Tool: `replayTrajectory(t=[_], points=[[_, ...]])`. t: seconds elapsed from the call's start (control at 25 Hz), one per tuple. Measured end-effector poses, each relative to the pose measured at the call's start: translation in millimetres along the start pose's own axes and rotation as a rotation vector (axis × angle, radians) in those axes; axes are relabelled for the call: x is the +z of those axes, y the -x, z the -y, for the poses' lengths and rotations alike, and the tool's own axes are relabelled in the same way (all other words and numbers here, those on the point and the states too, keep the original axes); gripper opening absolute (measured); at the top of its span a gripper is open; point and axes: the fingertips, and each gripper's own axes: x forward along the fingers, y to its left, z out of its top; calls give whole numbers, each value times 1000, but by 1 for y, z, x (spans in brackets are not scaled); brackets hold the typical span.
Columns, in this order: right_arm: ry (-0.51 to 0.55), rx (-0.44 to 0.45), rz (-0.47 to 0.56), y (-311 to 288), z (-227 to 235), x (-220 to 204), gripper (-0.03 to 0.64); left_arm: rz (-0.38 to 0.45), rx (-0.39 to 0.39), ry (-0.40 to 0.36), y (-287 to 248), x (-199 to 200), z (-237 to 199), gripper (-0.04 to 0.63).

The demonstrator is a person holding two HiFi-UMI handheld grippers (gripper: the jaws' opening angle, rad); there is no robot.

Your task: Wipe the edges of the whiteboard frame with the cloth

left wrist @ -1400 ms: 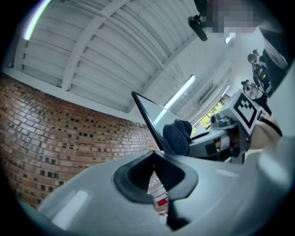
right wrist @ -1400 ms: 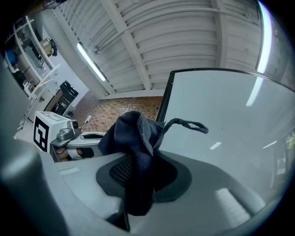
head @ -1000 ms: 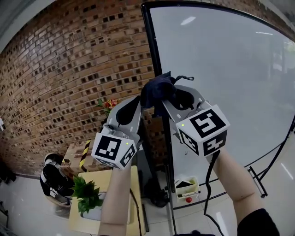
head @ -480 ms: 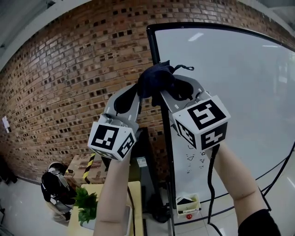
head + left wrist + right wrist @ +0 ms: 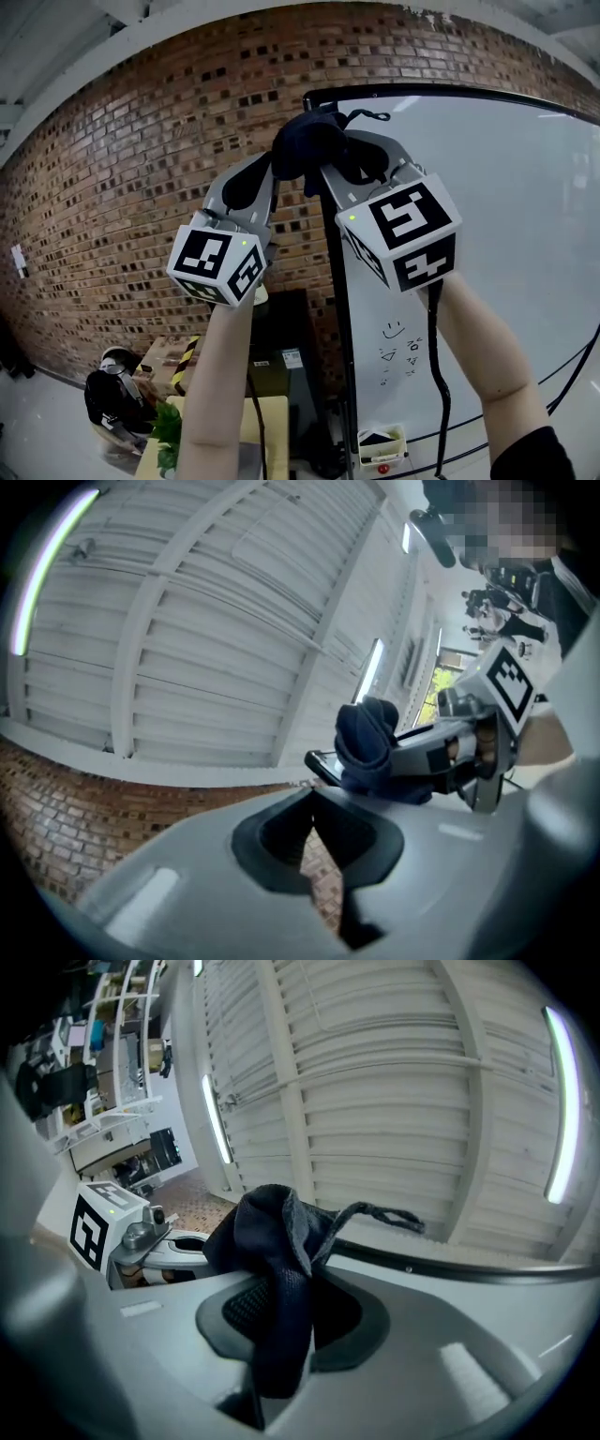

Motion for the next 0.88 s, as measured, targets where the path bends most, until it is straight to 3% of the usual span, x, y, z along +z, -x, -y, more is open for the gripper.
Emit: replayTrajectory(t=[0.24,0.88], points=[[86,-10,32,-9,3,19,80,44,-18,0,-11,18,2,5],[161,-75,92,-17,57,45,80,30,18,-80,-42,35,-8,5]])
